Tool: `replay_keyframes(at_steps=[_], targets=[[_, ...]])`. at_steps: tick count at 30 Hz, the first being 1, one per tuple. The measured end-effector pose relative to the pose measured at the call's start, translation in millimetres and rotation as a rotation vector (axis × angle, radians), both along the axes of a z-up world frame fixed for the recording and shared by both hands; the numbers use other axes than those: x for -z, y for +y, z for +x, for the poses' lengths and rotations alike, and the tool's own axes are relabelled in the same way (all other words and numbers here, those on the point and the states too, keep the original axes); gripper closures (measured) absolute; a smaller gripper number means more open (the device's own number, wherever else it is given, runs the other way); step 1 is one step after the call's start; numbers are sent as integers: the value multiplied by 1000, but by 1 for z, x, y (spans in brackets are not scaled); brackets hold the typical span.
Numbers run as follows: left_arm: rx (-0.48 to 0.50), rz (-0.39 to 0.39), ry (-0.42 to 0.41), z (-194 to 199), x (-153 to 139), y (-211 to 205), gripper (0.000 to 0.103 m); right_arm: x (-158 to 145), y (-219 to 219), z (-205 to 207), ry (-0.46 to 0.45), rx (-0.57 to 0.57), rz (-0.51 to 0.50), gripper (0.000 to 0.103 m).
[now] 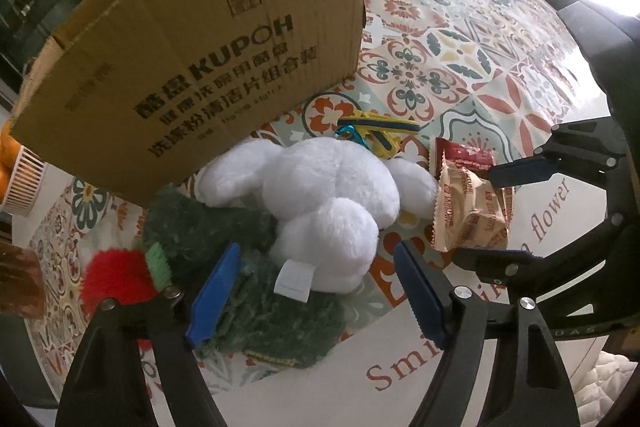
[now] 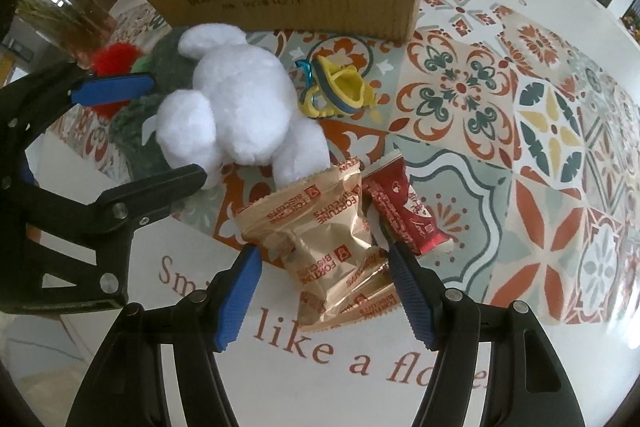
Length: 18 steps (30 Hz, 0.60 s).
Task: Organize soft objects
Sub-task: 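Grasp the white plush bunny with the left tool while the right tool grasps the gold biscuit packet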
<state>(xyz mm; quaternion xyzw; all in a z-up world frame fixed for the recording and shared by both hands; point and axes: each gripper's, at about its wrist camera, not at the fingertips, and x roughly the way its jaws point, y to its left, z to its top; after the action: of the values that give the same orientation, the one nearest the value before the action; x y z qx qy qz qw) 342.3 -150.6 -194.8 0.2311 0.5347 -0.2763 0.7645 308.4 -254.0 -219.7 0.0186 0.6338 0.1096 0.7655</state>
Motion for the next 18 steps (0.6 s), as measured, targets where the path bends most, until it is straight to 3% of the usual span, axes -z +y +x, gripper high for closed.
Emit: replay_keyframes(at_steps=[7,11,18], targets=[[-31,-36,36,9,8,-1,35,11,4,8,6,24,24,37],[-39,-45,52,11,13,0,54,11,5,11,-10,46,24,38],[-75,-97,68,5,11,8,57,2,-8,3,-60,93,35,48]])
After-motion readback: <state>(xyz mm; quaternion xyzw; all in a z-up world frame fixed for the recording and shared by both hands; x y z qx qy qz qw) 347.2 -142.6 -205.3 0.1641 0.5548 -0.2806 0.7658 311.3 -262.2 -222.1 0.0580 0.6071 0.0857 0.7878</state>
